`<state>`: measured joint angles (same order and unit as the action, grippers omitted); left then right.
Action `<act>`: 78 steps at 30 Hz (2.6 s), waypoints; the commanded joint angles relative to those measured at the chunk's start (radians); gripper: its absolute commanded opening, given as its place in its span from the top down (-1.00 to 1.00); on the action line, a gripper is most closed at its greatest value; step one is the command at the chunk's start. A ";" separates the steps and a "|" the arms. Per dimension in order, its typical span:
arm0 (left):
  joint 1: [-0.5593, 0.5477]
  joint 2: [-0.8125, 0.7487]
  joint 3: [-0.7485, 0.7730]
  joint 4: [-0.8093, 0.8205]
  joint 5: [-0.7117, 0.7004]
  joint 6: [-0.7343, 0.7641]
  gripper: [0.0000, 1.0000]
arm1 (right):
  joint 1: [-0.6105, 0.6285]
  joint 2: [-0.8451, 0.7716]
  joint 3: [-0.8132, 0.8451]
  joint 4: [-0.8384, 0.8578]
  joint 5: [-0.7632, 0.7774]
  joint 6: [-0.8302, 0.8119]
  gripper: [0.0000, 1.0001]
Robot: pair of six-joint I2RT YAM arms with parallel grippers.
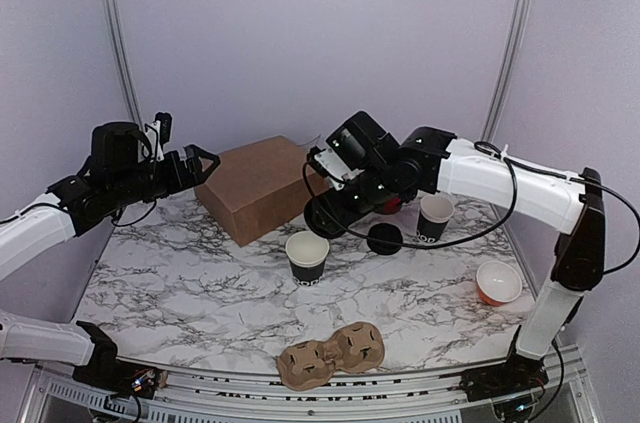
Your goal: Pack the takeout coffee
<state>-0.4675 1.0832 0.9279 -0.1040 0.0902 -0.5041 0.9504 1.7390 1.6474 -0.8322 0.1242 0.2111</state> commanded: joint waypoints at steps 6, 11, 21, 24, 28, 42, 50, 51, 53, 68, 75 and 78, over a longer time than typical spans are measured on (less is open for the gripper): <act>-0.051 -0.002 -0.129 0.106 0.027 -0.152 -0.98 | 0.050 0.170 0.200 -0.133 0.027 -0.080 -0.28; -0.053 -0.022 -0.171 0.140 0.025 -0.172 -0.98 | 0.057 0.227 0.266 -0.165 0.014 -0.082 -0.28; -0.054 -0.003 -0.165 0.151 0.040 -0.163 -0.98 | 0.062 0.314 0.368 -0.240 0.023 -0.092 -0.28; -0.053 -0.003 -0.165 0.153 0.039 -0.157 -0.98 | 0.063 0.328 0.392 -0.261 0.023 -0.093 -0.28; -0.053 0.002 -0.166 0.153 0.033 -0.152 -0.98 | 0.064 0.338 0.402 -0.281 0.019 -0.095 -0.28; -0.053 0.007 -0.170 0.154 0.029 -0.140 -0.98 | 0.064 0.378 0.431 -0.292 0.005 -0.102 -0.29; -0.053 -0.002 -0.177 0.147 0.028 -0.137 -0.98 | 0.063 0.388 0.434 -0.286 -0.007 -0.105 -0.29; -0.053 -0.004 -0.177 0.147 0.028 -0.137 -0.98 | 0.063 0.390 0.435 -0.287 -0.010 -0.104 -0.29; -0.053 -0.005 -0.178 0.147 0.027 -0.137 -0.98 | 0.063 0.393 0.436 -0.289 -0.010 -0.104 -0.29; -0.054 -0.004 -0.185 0.147 0.025 -0.135 -0.98 | 0.068 0.401 0.453 -0.311 -0.010 -0.104 -0.29; -0.053 -0.004 -0.189 0.147 0.025 -0.132 -0.98 | 0.076 0.417 0.466 -0.326 -0.008 -0.106 -0.29; -0.053 -0.003 -0.190 0.147 0.024 -0.130 -0.98 | 0.077 0.418 0.465 -0.329 -0.004 -0.106 -0.30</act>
<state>-0.5190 1.0897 0.7467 0.0189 0.1223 -0.6476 1.0168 2.1380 2.0754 -1.1397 0.1158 0.1177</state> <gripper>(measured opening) 0.991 0.688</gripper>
